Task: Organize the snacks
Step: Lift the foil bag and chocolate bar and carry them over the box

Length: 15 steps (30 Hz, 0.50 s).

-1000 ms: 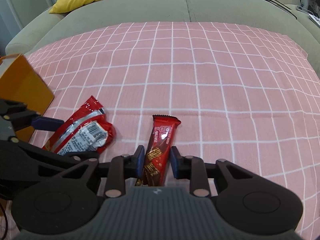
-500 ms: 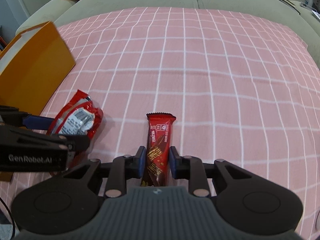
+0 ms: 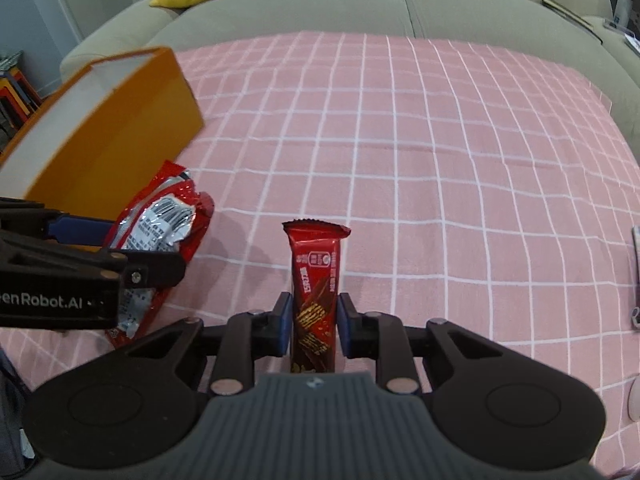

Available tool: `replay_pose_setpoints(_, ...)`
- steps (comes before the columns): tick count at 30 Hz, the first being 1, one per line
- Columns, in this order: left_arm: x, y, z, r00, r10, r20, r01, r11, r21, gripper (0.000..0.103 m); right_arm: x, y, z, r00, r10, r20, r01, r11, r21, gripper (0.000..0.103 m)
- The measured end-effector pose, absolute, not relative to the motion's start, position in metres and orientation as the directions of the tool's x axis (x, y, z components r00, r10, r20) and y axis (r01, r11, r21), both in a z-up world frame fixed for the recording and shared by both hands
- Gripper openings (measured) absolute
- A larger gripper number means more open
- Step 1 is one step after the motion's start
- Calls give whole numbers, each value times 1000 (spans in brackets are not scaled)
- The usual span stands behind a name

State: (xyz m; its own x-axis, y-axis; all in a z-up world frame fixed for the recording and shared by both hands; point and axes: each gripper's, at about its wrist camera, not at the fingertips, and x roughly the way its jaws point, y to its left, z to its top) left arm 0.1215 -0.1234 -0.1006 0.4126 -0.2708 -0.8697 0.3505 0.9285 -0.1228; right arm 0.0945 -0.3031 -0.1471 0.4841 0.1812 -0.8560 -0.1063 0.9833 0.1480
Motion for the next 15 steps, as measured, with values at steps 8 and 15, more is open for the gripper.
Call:
replay_pose_setpoints(8, 103, -106, -53, 510, -304, -804, 334, 932, -140, 79, 80, -288, -101, 555, 217, -803, -159, 975, 154, 20)
replay_pose_setpoints(15, 106, -71, -17, 594, -281, -753, 294, 948, -122, 79, 83, -261, -56, 607, 289, -740, -245, 954, 171, 20)
